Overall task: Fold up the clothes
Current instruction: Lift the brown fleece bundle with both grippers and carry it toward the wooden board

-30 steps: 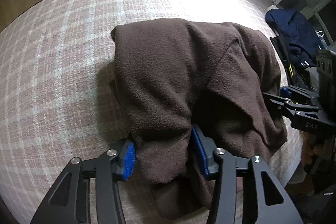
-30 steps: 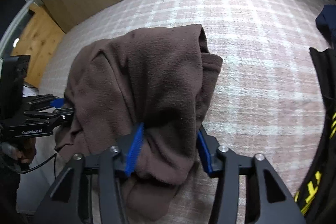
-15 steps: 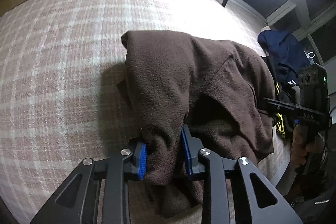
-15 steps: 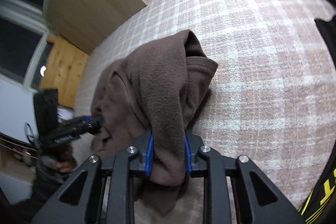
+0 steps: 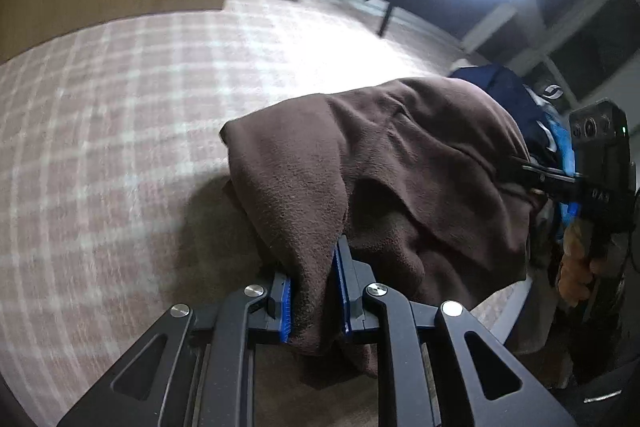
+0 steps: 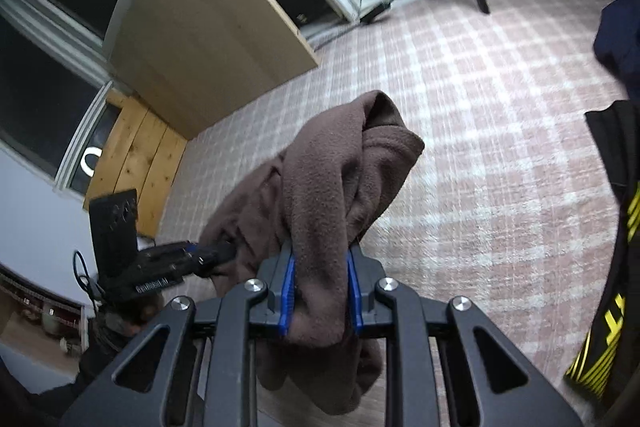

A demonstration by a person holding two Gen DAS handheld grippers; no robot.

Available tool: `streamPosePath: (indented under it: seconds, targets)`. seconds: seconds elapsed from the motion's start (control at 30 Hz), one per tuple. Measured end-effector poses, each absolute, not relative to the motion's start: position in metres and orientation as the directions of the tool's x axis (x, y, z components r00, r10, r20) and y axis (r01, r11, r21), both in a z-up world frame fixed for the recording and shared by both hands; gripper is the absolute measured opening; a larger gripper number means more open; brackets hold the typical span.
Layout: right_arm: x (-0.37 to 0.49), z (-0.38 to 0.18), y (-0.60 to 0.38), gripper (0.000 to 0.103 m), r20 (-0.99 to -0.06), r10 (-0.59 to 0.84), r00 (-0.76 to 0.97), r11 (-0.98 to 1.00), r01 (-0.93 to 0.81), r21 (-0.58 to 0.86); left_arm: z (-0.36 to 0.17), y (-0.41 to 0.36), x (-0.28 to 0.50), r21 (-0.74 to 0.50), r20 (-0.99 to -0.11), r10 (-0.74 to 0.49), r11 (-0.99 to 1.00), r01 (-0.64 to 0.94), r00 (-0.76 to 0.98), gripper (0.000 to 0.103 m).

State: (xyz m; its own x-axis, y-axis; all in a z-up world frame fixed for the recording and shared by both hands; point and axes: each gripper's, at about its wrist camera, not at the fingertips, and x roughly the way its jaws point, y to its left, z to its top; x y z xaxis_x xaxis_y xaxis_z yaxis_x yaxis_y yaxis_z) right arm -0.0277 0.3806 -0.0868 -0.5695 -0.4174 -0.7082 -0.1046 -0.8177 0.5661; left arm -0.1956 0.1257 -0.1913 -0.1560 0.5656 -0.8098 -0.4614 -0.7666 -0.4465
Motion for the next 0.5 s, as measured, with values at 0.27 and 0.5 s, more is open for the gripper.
streamPosePath:
  seconds: [0.27, 0.5]
  targets:
    - [-0.020, -0.121, 0.383, 0.021, -0.843, -0.233, -0.484, -0.893, -0.237, 0.383, -0.218, 0.130, -0.201, -0.414, -0.838, 0.528, -0.781, -0.467, -0.140, 0.041]
    - [-0.022, -0.151, 0.397, 0.021, -0.879, -0.216, -0.424, -0.916, -0.223, 0.332, -0.249, 0.166, -0.214, -0.382, -0.868, 0.481, -0.805, -0.454, -0.123, 0.043]
